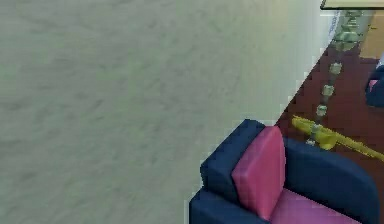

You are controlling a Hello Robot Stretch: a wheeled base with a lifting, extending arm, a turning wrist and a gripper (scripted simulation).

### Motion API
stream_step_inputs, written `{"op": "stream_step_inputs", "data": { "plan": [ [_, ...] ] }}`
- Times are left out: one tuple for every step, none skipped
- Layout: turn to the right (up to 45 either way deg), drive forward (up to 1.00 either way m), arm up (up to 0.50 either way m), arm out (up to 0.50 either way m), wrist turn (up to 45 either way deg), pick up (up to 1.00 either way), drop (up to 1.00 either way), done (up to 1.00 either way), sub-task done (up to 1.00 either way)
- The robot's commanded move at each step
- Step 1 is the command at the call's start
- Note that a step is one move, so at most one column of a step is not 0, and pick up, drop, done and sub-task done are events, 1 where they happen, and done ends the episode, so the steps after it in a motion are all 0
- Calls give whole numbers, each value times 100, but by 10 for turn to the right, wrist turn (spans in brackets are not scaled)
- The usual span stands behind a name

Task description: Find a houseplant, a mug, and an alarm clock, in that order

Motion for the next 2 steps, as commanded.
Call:
{"op": "stream_step_inputs", "data": {
  "plan": [
    [450,0,0,0,0,0,0,0,0],
    [450,0,0,0,0,0,0,0,0]
  ]
}}
